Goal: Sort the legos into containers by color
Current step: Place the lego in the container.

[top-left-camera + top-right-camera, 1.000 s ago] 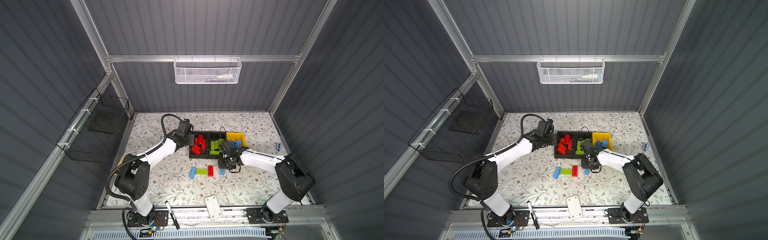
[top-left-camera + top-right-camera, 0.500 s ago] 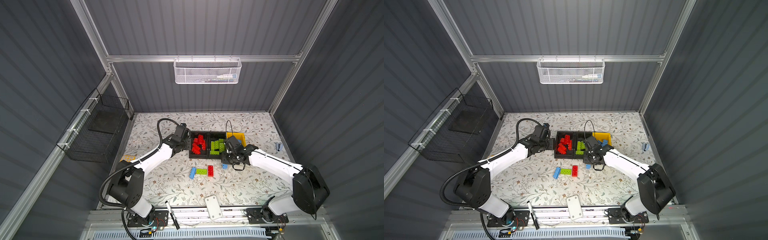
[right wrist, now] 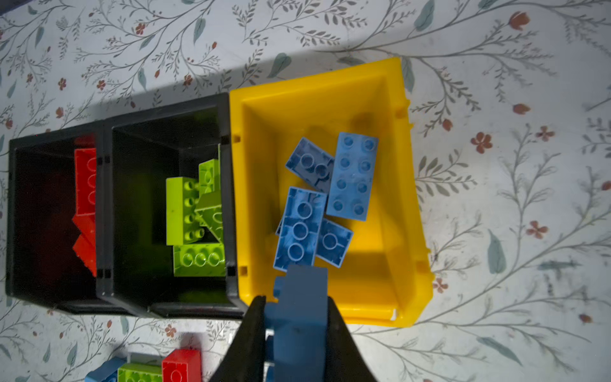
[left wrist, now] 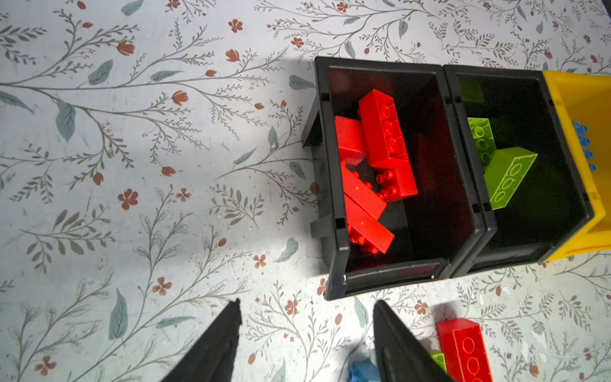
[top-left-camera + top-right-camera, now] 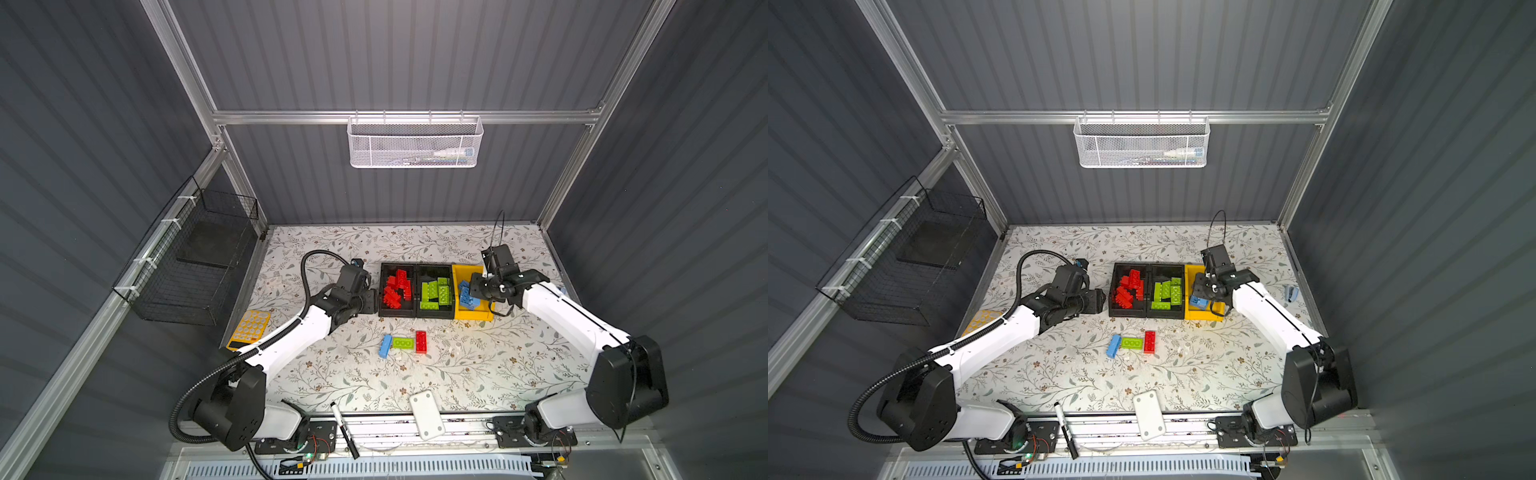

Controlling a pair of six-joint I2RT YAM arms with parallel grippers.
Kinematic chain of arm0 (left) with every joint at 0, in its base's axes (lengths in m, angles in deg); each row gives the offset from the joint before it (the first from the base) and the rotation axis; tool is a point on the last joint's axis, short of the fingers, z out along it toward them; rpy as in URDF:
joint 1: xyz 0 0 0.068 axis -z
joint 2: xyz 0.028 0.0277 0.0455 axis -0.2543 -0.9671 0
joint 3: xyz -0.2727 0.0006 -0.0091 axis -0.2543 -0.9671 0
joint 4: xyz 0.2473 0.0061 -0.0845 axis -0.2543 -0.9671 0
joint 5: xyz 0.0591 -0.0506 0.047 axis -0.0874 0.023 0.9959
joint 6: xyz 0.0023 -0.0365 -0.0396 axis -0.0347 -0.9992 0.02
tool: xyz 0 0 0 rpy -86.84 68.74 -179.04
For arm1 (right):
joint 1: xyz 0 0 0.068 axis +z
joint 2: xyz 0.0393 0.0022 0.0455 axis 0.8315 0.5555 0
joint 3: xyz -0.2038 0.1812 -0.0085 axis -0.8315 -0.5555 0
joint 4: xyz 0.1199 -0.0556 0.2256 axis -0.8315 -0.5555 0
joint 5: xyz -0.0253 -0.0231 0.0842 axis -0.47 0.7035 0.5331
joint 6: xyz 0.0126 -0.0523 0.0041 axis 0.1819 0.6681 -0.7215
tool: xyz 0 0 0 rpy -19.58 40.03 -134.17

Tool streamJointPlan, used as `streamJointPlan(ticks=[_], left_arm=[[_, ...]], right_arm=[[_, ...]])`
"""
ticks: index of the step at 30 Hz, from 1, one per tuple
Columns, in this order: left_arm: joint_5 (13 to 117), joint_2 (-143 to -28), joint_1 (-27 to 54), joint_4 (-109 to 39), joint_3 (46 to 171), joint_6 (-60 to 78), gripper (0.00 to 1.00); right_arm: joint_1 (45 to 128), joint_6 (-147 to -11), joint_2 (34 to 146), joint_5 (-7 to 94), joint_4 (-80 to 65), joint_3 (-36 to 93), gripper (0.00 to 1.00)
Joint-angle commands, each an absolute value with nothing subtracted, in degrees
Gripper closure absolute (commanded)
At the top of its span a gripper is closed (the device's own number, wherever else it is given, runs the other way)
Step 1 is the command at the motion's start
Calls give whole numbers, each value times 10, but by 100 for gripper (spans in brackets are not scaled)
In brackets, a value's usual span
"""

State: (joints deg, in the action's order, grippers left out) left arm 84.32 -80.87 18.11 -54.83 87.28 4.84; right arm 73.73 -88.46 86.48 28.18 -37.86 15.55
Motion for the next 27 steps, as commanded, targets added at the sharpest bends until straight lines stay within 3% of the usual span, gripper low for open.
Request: streamJointPlan(ticks=[1,10,21,24,27], left_arm=[[850,-784,203,-566,855,35,34],[873,-742,262,-590,808,-3,31],[836,-721,271,-614,786,14,29],[824,-728,274,-601,782,12,28],[825,-733,283,-591,778,13,28]], right_arm=[[717,-849,896,291,-366,186,79],[688,-829,1001,311,-351,269,79],[687,-834,1075,305,-332,318,74],[686,-838,1077,301,-326,318,69],[685,-839,1079,294,-329,320,54]])
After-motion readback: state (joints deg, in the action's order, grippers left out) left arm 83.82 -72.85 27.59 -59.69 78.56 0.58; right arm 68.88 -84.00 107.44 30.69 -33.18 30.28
